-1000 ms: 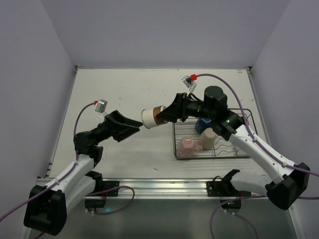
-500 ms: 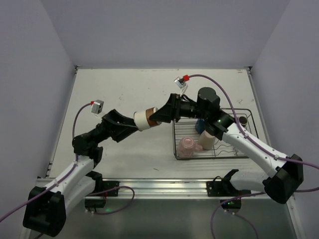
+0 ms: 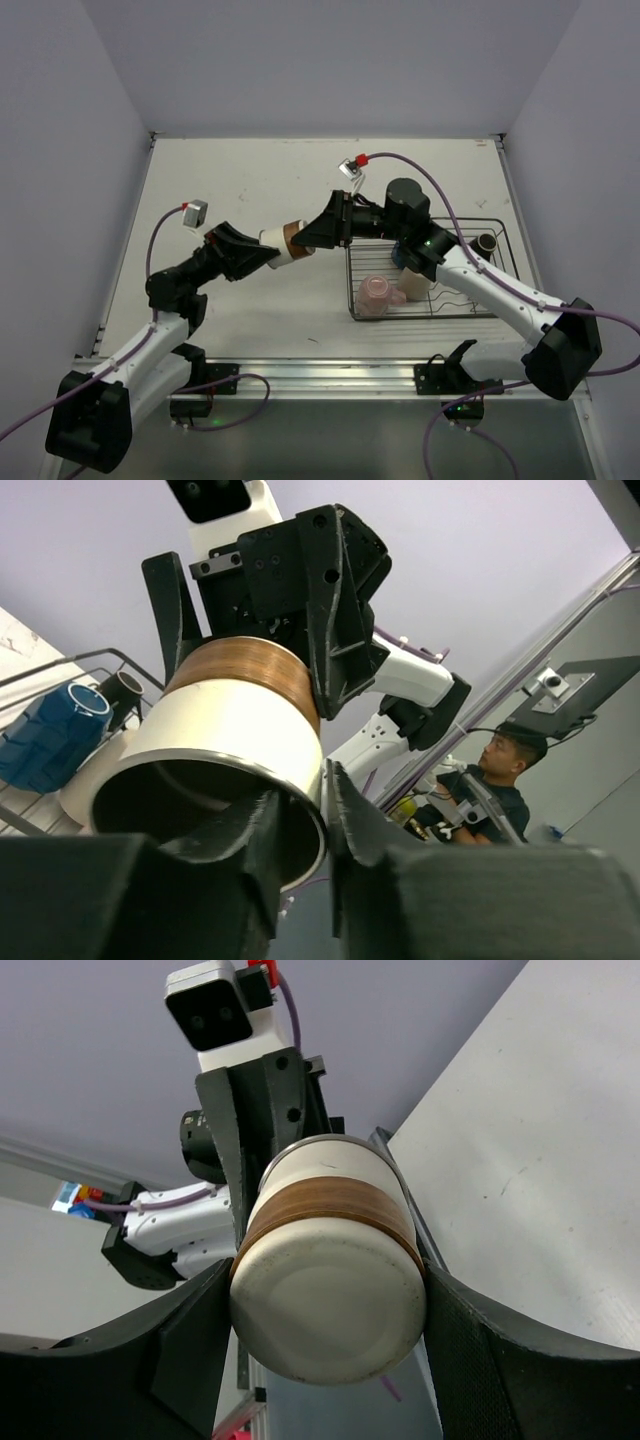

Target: Unload the cups from the dish rack

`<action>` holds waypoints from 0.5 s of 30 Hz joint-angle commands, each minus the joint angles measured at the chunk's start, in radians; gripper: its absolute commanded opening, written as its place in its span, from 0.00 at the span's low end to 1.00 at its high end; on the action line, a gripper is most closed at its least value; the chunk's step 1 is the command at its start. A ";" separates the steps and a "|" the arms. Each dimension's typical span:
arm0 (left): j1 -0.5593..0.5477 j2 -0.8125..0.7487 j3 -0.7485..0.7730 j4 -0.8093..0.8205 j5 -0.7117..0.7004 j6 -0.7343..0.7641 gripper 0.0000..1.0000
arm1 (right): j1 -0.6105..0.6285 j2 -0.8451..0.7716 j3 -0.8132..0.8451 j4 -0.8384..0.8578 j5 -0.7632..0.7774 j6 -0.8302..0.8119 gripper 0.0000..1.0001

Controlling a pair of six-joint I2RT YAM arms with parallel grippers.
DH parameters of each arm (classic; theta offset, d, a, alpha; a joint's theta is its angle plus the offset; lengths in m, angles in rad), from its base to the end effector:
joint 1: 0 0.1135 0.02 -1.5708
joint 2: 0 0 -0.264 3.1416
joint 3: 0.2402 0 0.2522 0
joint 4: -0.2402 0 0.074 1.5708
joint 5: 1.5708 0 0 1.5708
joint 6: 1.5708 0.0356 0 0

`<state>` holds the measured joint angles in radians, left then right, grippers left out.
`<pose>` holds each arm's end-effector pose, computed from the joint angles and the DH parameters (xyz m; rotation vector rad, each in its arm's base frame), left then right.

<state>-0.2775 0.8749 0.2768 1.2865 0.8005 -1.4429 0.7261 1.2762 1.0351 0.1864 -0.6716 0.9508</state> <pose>0.1500 -0.0693 0.2905 0.1952 1.3108 -1.8567 0.2076 0.2139 0.3603 -0.4024 1.9181 1.7443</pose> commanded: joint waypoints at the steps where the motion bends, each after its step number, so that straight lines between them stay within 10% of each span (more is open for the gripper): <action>1: -0.008 0.015 0.028 0.037 -0.003 0.004 0.21 | 0.007 0.002 0.040 0.050 -0.010 0.003 0.01; 3: -0.008 0.019 0.044 -0.007 0.005 0.019 0.02 | 0.007 -0.001 0.048 0.025 -0.002 -0.010 0.13; 8: -0.005 -0.014 0.097 -0.214 0.016 0.160 0.00 | 0.007 -0.012 0.082 -0.100 0.033 -0.087 0.48; 10: -0.002 -0.031 0.177 -0.466 0.017 0.261 0.00 | 0.004 -0.032 0.118 -0.178 0.085 -0.131 0.73; 15: 0.006 -0.030 0.444 -1.251 -0.189 0.727 0.00 | -0.017 -0.077 0.230 -0.542 0.399 -0.269 0.99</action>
<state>-0.2790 0.8383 0.5697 0.6003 0.7551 -1.0828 0.7151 1.2598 1.1637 -0.1253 -0.4824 0.7876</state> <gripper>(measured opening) 0.046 0.965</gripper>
